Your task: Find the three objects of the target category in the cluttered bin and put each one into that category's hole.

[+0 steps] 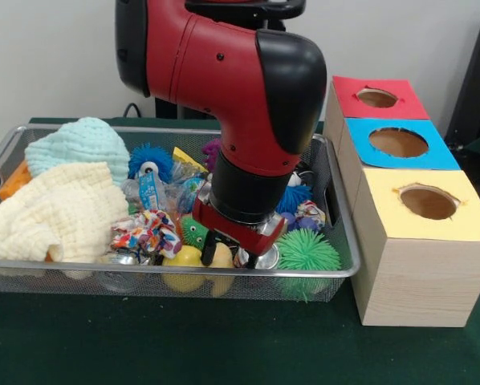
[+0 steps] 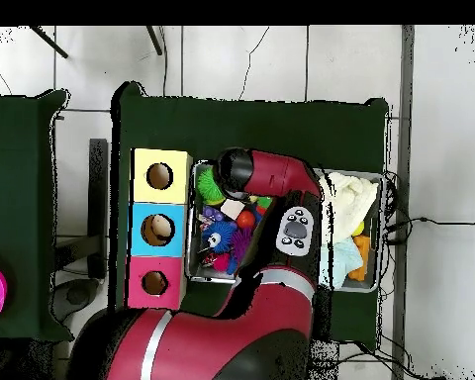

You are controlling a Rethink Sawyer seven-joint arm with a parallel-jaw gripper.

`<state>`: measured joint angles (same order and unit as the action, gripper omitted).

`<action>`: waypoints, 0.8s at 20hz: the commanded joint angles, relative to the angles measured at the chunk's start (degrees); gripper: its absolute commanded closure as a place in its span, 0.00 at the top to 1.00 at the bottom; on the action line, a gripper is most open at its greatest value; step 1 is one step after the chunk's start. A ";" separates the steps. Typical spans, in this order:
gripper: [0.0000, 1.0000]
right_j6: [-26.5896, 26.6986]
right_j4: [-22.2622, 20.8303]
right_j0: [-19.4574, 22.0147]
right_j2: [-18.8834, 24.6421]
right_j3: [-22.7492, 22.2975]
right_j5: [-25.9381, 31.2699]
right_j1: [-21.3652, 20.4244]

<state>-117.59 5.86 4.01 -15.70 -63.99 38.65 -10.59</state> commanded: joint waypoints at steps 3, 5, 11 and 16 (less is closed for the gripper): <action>1.00 -5.85 -1.27 2.46 2.98 0.83 -2.86 5.79; 1.00 -5.58 -1.26 2.47 3.11 0.62 -2.42 5.47; 1.00 -4.08 -1.78 2.90 2.99 0.20 -0.92 4.45; 0.00 -3.61 -2.15 2.94 2.62 -0.07 -0.22 4.03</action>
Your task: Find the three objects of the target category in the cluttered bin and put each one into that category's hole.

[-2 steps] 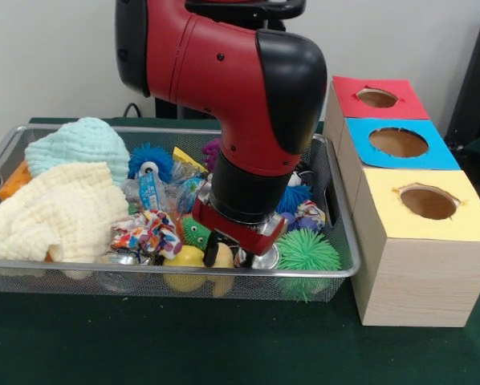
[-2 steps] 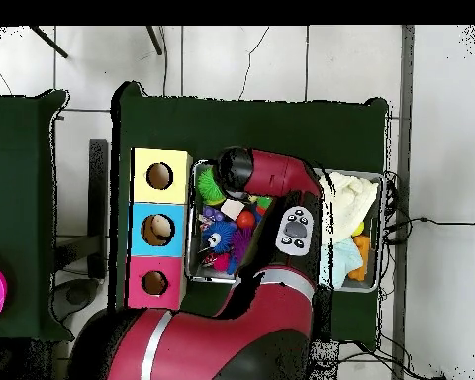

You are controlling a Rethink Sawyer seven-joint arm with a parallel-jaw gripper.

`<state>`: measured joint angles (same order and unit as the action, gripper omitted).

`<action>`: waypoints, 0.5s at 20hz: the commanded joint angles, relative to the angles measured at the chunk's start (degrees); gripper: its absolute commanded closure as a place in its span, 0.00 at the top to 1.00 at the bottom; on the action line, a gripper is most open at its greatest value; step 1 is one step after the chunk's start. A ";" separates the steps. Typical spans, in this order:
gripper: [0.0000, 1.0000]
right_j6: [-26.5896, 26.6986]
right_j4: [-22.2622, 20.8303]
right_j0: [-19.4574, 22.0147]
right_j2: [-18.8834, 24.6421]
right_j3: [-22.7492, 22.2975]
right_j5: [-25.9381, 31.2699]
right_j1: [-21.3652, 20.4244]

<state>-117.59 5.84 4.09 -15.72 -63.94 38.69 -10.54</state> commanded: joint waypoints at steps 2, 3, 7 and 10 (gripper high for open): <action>0.00 -3.70 -1.98 2.89 2.63 -0.38 0.23 3.64; 0.00 -3.80 -1.94 2.87 2.60 -0.51 0.36 3.56; 0.00 -3.66 -2.17 2.64 2.28 -1.19 1.24 2.56; 0.00 -3.69 -2.24 2.42 2.11 -1.98 1.73 1.67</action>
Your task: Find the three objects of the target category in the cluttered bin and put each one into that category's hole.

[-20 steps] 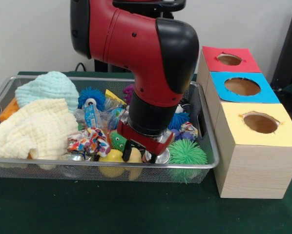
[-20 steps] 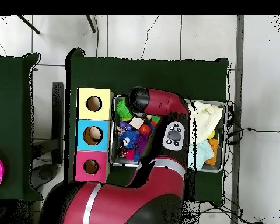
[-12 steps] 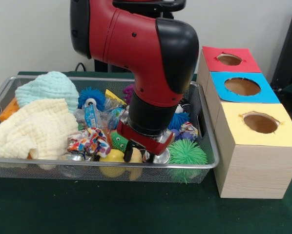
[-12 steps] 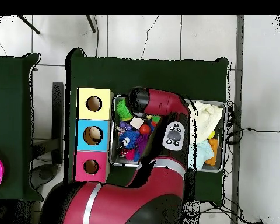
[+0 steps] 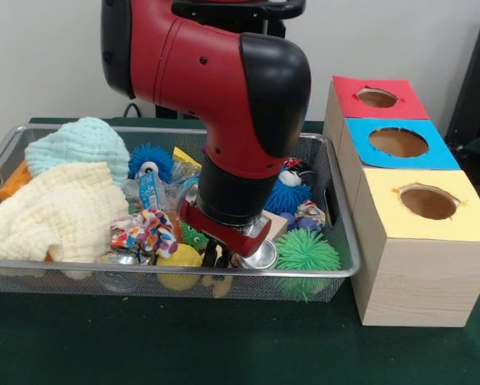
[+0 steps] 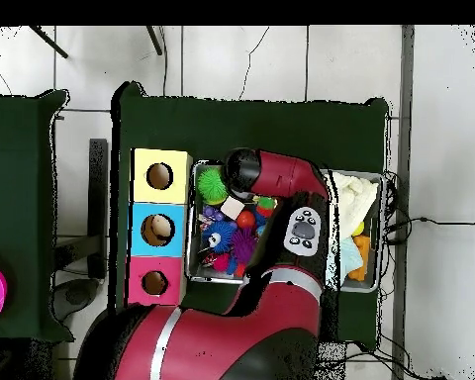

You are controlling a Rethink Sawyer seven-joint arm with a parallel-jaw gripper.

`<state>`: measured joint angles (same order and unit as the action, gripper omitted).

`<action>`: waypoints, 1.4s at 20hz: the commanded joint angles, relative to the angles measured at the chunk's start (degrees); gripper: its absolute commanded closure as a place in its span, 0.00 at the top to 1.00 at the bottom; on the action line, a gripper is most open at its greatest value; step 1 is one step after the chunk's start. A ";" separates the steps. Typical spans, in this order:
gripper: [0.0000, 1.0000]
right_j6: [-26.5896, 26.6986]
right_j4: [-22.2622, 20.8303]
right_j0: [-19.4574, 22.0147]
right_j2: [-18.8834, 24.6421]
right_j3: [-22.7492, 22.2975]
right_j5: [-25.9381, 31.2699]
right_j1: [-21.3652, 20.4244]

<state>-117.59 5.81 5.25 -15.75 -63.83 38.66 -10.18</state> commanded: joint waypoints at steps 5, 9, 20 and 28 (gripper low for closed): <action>0.00 -2.60 -2.33 1.83 2.82 -1.63 1.63 1.44; 0.00 0.00 -2.80 2.88 4.33 -2.56 1.21 1.16; 0.00 3.26 -3.42 5.57 7.54 -2.32 0.36 2.55; 0.00 4.97 -4.14 6.69 9.29 -4.83 -0.63 1.38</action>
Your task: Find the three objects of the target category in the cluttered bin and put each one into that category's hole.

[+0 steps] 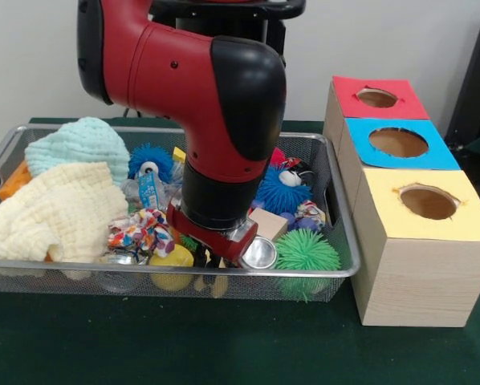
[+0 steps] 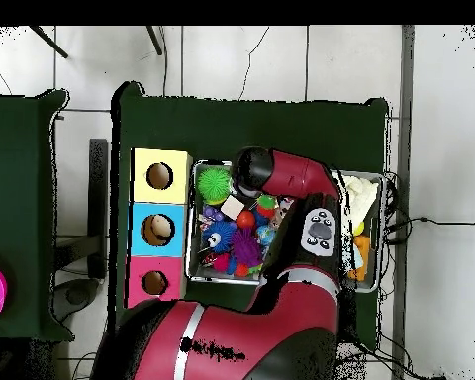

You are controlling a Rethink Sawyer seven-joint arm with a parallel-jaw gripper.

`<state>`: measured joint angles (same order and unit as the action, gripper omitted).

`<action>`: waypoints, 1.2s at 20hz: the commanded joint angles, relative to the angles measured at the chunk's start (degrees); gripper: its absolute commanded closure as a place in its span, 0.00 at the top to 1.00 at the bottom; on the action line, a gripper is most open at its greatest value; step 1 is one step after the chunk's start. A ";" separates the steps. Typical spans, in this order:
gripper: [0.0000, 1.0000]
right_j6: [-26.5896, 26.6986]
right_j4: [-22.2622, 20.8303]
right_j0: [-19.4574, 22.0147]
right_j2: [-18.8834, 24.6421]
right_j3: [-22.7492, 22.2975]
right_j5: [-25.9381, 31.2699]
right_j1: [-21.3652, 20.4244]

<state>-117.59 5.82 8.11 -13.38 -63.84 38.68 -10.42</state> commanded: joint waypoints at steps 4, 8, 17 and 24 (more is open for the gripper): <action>1.00 4.16 -4.68 3.27 5.94 -5.02 0.58 1.05; 1.00 3.65 -4.84 3.54 6.43 -6.76 0.06 -0.32; 1.00 6.48 -6.32 4.93 8.27 -7.50 -0.24 -1.25; 1.00 15.16 -11.56 10.01 15.36 -0.69 -5.47 6.25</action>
<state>-117.57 1.62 12.71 -6.51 -65.48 38.93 -11.45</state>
